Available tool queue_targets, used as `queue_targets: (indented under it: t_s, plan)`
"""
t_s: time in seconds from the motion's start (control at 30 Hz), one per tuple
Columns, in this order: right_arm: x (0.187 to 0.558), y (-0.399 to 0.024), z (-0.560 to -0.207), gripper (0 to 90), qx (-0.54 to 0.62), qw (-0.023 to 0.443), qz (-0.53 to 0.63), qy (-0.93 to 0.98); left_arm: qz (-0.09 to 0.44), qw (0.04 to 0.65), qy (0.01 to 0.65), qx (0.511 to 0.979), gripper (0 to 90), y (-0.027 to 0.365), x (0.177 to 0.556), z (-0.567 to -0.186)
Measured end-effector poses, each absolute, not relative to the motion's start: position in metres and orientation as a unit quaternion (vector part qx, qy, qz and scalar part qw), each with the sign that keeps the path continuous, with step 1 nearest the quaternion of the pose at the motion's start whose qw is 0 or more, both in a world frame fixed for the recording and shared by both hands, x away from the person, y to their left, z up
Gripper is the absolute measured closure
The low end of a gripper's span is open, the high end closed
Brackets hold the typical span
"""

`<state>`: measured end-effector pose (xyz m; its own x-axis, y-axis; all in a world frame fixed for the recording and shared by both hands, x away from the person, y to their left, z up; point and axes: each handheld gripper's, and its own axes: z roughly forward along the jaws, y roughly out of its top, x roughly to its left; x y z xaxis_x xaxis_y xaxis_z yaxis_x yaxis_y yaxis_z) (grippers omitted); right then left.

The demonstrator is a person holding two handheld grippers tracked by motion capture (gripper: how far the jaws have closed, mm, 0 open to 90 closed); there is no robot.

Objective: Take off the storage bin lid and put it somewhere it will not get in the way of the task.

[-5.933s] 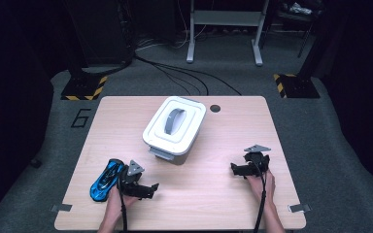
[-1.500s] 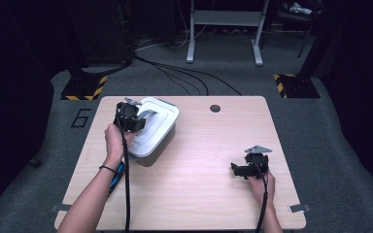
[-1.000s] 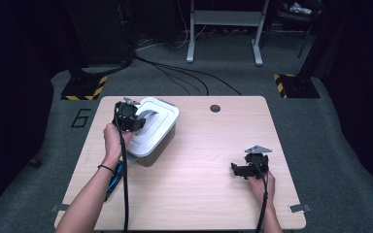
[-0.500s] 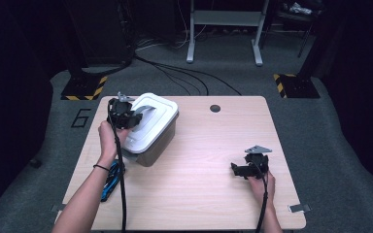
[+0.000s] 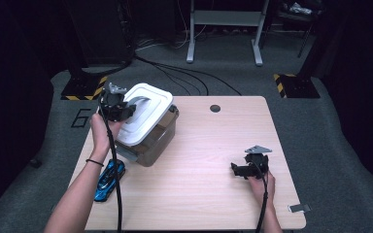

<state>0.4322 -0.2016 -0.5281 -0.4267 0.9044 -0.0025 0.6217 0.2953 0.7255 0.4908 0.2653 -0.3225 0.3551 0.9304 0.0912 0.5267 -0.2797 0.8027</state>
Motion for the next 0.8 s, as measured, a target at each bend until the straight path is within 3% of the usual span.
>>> queue_targets:
  t_s: [0.8]
  plan:
    - [0.432, -0.201, -0.528, 4.9, 0.492, 0.212, 0.333, 0.776, 0.327, 0.332, 0.521, 0.715, 67.6, 0.307, 0.501, -0.298]
